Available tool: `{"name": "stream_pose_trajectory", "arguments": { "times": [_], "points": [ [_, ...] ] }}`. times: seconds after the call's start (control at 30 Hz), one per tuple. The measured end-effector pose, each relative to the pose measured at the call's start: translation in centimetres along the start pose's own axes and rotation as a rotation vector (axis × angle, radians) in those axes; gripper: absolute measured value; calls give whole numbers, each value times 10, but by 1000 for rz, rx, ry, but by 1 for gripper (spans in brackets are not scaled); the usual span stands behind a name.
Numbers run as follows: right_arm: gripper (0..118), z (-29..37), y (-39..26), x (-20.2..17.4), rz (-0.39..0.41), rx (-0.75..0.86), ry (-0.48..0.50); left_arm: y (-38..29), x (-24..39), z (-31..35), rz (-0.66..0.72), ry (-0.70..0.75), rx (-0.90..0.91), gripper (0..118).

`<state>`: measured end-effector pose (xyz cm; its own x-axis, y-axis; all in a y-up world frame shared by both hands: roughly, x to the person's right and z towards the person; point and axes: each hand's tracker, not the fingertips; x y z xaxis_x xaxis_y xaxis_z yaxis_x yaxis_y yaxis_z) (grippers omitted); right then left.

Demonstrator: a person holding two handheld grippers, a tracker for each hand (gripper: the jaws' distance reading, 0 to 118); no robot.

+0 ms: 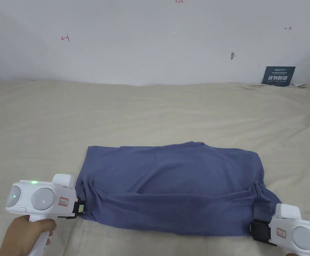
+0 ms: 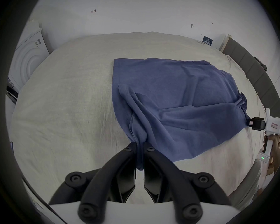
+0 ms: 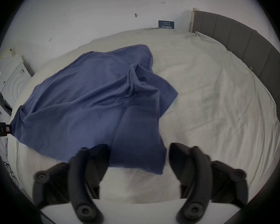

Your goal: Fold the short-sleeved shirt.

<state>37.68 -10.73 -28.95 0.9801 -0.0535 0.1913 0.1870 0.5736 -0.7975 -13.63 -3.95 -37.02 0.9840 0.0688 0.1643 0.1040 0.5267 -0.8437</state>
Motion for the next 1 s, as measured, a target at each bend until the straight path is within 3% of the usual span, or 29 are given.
{"name": "stream_pose_trajectory", "arguments": {
  "times": [0.07, 0.1, 0.13, 0.67, 1.0],
  "points": [
    [36, -2, 0, -4, 7, -25, 17, -2, 0, -1, 5, -1, -1, 5],
    [10, -1, -1, -6, 9, -26, 17, -3, 0, -2, 8, -1, -1, 5],
    [6, 3, -2, -8, 12, -14, 18, -3, 0, -2, 12, -1, 1, 5],
    [5, 89, -6, 9, 1, 79, 108, -34, -19, 22, 87, -23, 14, 5],
    [5, 134, -59, 33, 2, 55, 134, -110, -34, 60, 153, -31, -1, 5]
  ]
}}
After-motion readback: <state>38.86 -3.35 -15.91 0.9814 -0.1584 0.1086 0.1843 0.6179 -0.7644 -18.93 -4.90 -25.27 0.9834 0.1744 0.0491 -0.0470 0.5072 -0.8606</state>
